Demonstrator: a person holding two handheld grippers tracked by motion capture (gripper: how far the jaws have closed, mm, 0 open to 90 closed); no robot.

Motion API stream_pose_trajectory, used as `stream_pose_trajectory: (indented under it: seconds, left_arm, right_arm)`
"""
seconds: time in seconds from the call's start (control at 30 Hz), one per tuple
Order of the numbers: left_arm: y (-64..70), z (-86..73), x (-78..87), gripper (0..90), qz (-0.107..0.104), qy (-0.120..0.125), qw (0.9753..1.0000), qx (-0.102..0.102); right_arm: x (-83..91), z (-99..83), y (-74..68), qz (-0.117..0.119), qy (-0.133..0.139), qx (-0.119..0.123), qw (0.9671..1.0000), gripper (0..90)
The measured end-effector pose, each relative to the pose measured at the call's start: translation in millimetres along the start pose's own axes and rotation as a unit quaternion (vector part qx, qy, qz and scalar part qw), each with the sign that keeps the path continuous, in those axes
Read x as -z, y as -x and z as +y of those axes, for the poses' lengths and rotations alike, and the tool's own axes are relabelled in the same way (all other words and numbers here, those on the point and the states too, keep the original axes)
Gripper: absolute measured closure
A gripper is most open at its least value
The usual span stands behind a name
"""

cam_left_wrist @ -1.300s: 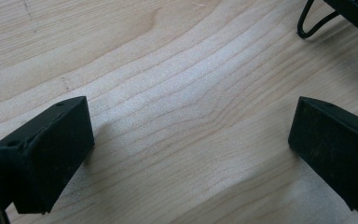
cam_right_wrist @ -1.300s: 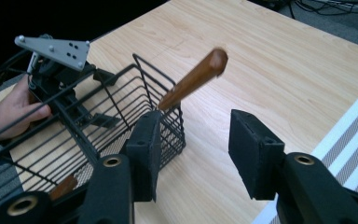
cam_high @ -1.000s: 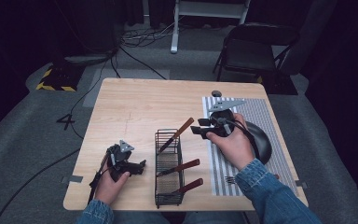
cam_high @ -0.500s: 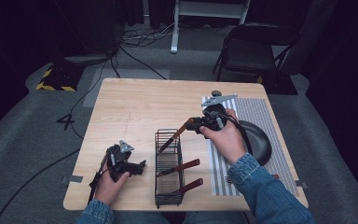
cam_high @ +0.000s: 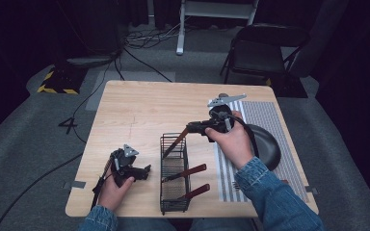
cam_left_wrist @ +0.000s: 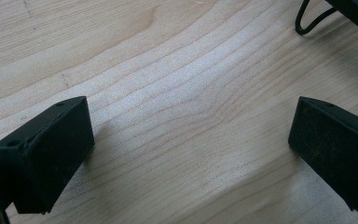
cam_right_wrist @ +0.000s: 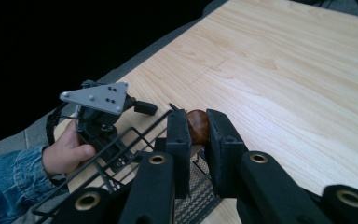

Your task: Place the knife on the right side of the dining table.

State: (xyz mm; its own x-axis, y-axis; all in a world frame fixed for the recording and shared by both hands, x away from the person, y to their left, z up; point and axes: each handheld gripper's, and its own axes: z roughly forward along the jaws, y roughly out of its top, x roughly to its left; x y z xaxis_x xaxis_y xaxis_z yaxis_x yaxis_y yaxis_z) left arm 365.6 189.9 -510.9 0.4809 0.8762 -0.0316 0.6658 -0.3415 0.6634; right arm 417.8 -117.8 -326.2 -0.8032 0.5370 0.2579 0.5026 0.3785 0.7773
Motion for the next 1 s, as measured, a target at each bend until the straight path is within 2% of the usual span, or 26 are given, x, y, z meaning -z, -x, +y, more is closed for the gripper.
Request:
stream_pose_trajectory:
  seconds: [0.03, 0.1, 0.3, 0.63, 0.87, 0.97, 1.0]
  left_arm:
    - [0.0, 0.0, 0.0, 0.2, 0.0, 0.0, 1.0, 0.0]
    - [0.0, 0.0, 0.0, 0.2, 0.0, 0.0, 1.0, 0.0]
    - [0.0, 0.0, 0.0, 0.2, 0.0, 0.0, 1.0, 0.0]
    - [-0.2, 0.5, -0.3, 0.2, 0.0, -0.001, 1.0, 0.0]
    - [-0.5, 1.1, -0.7, 0.2, -0.001, -0.001, 1.0, -0.001]
    - [-0.5, 1.1, -0.8, 0.2, -0.001, -0.001, 1.0, -0.001]
    - [-0.5, 1.1, -0.8, 0.2, -0.001, -0.001, 1.0, -0.001]
  right_arm:
    - [1.3, 3.5, -7.7, -0.005, 0.0, 0.019, 0.9998, 80.5]
    - [3.8, 7.5, -14.8, -0.009, -0.002, 0.033, 0.9994, 80.5]
    - [23.0, 22.4, -27.1, -0.014, 0.009, 0.053, 0.9985, 80.6]
    - [57.1, 35.7, -29.2, -0.023, 0.03, 0.05, 0.998, 80.6]
    - [92.2, 43.8, -26.5, -0.031, 0.058, 0.039, 0.9971, 80.6]
    - [102.1, 45.9, -26.3, -0.038, 0.063, 0.038, 0.9966, 80.6]
    - [111.7, 47.8, -25.8, -0.047, 0.067, 0.039, 0.9959, 80.6]
